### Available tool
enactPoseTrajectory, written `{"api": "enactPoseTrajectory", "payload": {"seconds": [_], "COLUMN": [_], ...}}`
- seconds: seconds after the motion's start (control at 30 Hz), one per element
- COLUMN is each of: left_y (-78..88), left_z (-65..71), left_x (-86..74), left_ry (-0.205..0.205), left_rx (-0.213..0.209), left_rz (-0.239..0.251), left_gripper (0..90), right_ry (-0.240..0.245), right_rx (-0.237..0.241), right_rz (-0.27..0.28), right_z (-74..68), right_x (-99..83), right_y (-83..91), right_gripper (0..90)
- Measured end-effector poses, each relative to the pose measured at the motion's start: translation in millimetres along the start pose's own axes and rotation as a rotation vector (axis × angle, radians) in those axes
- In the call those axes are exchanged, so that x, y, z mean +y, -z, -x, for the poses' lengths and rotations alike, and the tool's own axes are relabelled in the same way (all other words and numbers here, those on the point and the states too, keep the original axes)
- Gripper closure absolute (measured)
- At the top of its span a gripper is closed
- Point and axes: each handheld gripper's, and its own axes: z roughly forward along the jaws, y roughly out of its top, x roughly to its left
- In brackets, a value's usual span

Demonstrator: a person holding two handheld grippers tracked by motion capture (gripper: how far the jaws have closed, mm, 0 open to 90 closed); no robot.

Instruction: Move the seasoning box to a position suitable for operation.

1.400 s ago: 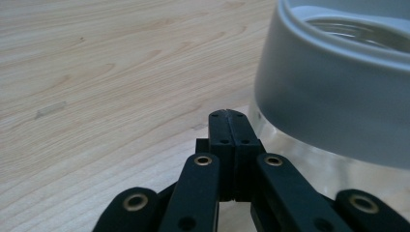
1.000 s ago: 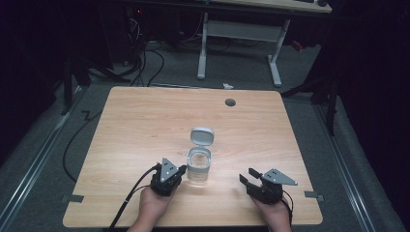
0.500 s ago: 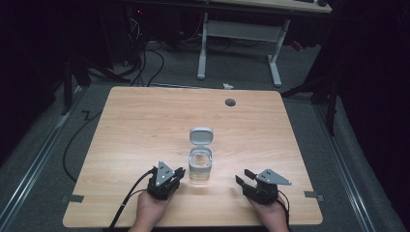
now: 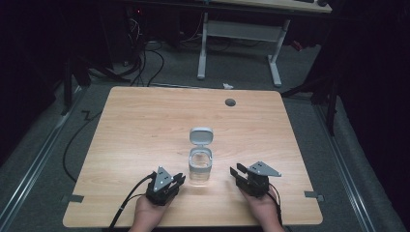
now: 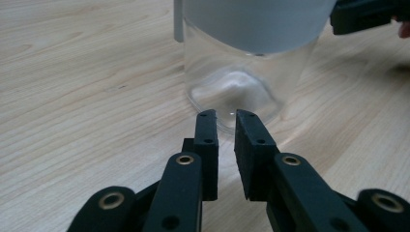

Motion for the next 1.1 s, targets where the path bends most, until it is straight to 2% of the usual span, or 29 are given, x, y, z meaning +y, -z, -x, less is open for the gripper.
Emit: {"api": "enactPoseTrajectory", "payload": {"seconds": [0.17, 0.3, 0.37, 0.47, 0.63, 0.77, 1.1], "left_y": [-1.1, -1.1, -1.3, -3.1, -7.3, -11.8, -16.7], "left_z": [4.6, 6.7, 10.3, 15.9, 23.5, 26.5, 17.8], "left_x": [-4.3, -4.3, -5.0, -7.8, -9.6, -11.5, -5.9], "left_ry": [-0.012, 0.012, 0.028, 0.022, 0.038, 0.021, 0.019], "left_rx": [-0.010, -0.014, -0.023, -0.033, -0.055, -0.057, -0.027], "left_rz": [-0.015, -0.028, -0.031, -0.043, -0.051, -0.056, -0.031], "left_gripper": [79.7, 82.5, 83.6, 85.0, 88.0, 88.0, 88.2], "right_ry": [-0.020, -0.018, -0.003, 0.022, 0.040, 0.048, 0.065], "right_rx": [0.041, 0.048, 0.046, 0.036, 0.032, 0.034, 0.037], "right_rz": [-0.013, -0.004, 0.002, 0.004, 0.012, 0.022, 0.033], "right_z": [-1.4, -2.5, -4.1, -7.5, -11.7, -13.4, -15.9], "right_x": [12.7, 23.6, 28.1, 35.2, 47.7, 57.7, 75.4], "right_y": [-10.6, -16.9, -19.1, -23.8, -30.9, -36.4, -46.9], "right_gripper": [71.9, 78.2, 83.6, 90.0, 90.0, 90.0, 90.0]}}
